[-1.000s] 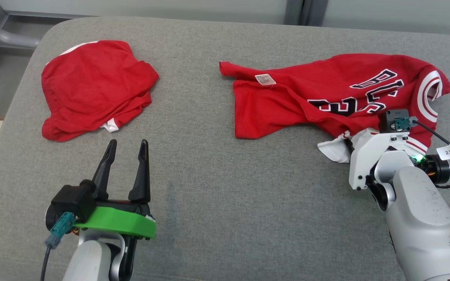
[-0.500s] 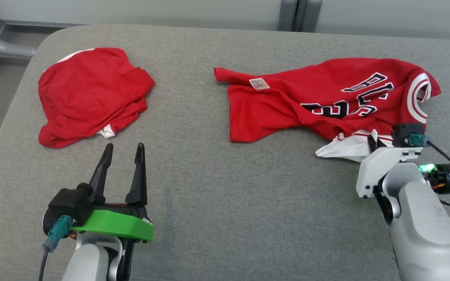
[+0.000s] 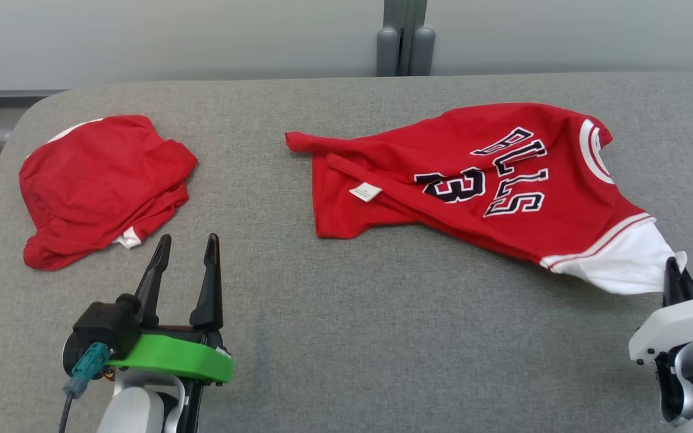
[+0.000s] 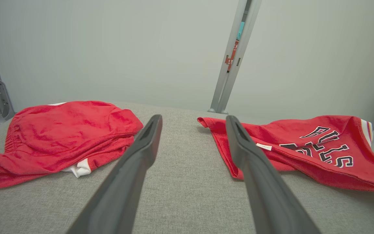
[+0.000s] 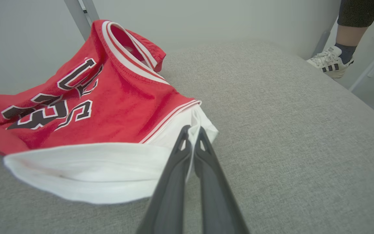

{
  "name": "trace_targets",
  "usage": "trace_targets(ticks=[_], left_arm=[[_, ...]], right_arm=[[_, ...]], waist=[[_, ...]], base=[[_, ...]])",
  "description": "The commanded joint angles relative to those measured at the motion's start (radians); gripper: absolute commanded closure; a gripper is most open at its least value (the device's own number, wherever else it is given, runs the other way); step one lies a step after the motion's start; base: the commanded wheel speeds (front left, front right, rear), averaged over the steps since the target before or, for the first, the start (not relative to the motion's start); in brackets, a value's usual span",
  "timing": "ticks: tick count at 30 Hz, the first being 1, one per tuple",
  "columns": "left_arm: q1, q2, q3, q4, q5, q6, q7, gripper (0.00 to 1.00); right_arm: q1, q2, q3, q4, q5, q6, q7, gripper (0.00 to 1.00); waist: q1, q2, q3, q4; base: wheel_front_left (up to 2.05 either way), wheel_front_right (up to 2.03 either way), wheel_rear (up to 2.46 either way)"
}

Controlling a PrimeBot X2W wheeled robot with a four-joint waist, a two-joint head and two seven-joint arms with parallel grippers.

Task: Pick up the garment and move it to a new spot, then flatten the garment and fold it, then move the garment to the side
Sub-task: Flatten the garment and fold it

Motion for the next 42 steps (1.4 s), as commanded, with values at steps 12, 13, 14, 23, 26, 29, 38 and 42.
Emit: trace_targets(ticks=[12, 13, 14, 23, 26, 29, 38, 42], left_arm=[[0.02, 0.015, 0.005, 0.012, -0.004, -0.004, 0.0, 0.0], [0.02, 0.015, 0.006, 0.012, -0.005, -0.004, 0.0, 0.0], [0.021, 0.016, 0.007, 0.013, -0.005, -0.004, 0.0, 0.0], [0.039, 0.02, 0.017, 0.023, 0.005, -0.004, 0.0, 0.0], [0.035, 0.018, 0.019, 0.027, 0.01, -0.004, 0.0, 0.0], [0.029, 0.018, 0.022, 0.031, 0.013, -0.004, 0.0, 0.0], [-0.083, 0.028, -0.061, 0.11, -0.012, -0.004, 0.006, 0.0], [-0.207, 0.025, -0.135, 0.206, -0.062, -0.004, 0.086, 0.0]], right_arm=[[0.048, -0.002, -0.046, 0.065, 0.024, -0.001, -0.124, 0.0], [0.053, -0.002, -0.027, 0.056, 0.021, -0.001, -0.14, 0.0], [0.06, -0.002, -0.01, 0.049, 0.022, -0.001, -0.155, 0.0], [0.139, -0.003, 0.222, -0.076, -0.027, -0.001, -0.218, 0.0], [0.154, -0.002, 0.273, -0.108, -0.03, -0.001, -0.21, 0.0], [0.156, -0.003, 0.311, -0.135, -0.024, -0.001, -0.208, 0.0], [0.109, -0.002, 0.381, -0.233, -0.017, -0.001, -0.179, 0.0], [0.081, -0.002, 0.417, -0.27, 0.005, -0.001, -0.163, 0.0]], waist=[[0.0, -0.0001, -0.038, -0.04], [0.0, -0.0001, -0.04, -0.041], [0.0, -0.0001, -0.043, -0.043], [0.0, -0.0001, -0.062, -0.064], [0.0, -0.0001, -0.061, -0.073], [0.0, -0.0001, -0.055, -0.082], [0.0, -0.0001, 0.017, -0.134], [0.0, -0.0001, 0.068, -0.176]], base=[[0.0, 0.0, 0.0], [0.0, 0.0, 0.0], [0.0, 0.0, 0.0], [0.0, 0.0, 0.0], [0.0, 0.0, 0.0], [0.0, 0.0, 0.0], [0.0, 0.0, 0.0], [0.0, 0.0, 0.0]])
